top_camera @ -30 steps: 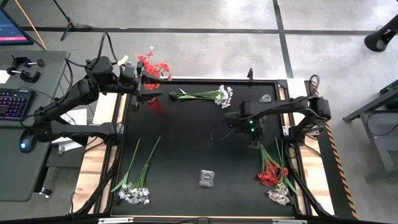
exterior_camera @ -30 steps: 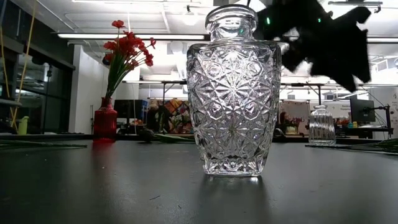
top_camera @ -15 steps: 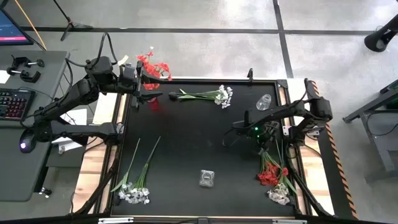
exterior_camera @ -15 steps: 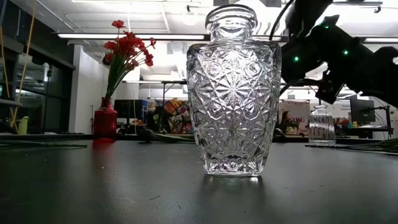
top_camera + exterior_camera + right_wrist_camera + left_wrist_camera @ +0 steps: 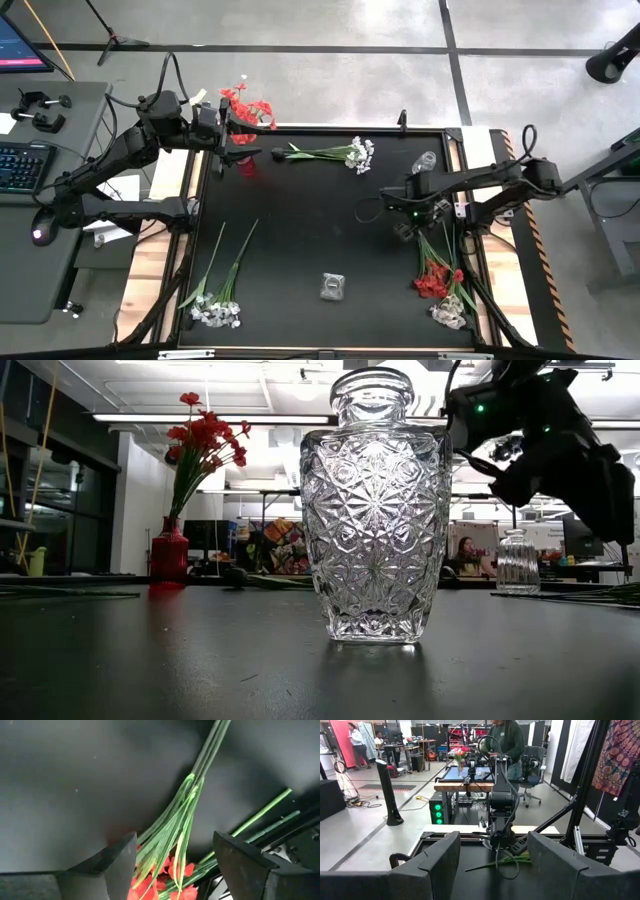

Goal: Sort flowers into vase by color
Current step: Put the orange flowers into the red vase

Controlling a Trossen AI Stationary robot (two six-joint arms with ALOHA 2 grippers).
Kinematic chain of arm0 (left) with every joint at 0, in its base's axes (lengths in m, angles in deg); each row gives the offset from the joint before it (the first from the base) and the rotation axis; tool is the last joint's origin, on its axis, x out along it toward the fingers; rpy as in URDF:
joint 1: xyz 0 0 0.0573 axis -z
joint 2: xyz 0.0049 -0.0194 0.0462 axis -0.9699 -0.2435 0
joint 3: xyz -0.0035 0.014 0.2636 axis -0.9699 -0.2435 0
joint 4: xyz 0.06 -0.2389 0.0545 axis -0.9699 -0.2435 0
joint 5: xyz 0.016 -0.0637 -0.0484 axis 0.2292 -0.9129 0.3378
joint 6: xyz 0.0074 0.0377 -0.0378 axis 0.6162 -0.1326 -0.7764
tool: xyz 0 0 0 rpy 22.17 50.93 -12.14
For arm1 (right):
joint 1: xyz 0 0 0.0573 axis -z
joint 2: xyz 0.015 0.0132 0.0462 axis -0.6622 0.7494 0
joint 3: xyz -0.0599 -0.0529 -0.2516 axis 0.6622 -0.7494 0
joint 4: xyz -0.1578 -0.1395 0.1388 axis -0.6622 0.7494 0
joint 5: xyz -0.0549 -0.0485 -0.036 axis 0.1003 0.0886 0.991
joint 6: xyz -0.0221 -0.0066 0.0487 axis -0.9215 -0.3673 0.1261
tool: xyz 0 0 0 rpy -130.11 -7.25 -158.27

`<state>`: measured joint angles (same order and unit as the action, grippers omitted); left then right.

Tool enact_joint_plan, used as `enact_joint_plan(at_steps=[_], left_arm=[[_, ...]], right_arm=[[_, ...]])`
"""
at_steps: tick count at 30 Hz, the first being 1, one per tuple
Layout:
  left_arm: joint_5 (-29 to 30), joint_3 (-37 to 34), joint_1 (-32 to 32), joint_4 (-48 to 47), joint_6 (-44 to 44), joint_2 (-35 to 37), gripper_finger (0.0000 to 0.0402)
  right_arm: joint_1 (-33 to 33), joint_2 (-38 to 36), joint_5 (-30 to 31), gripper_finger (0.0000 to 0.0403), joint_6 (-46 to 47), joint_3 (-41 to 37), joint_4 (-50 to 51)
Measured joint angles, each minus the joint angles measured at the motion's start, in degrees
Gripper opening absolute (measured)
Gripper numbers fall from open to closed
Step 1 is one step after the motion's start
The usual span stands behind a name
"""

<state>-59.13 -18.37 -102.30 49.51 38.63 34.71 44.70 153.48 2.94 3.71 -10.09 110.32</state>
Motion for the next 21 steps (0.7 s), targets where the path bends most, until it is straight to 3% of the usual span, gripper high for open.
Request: enact_joint_plan(at_steps=[6,17,21], left_arm=[[0.01,0.00,0.00,-0.02,-2.14,0.00,0.0218],[0.01,0.00,0.00,-0.02,-1.10,0.00,0.0218],[0.01,0.00,0.00,-0.02,-1.05,0.00,0.0218]], right_arm=[[-3.36,-1.05,9.41,0.0251,18.39,-0.04,-4.00],[-15.45,-5.95,31.26,0.0251,67.12,-0.04,-4.30],[-20.23,-5.09,33.74,0.0251,81.64,-0.04,-0.51]])
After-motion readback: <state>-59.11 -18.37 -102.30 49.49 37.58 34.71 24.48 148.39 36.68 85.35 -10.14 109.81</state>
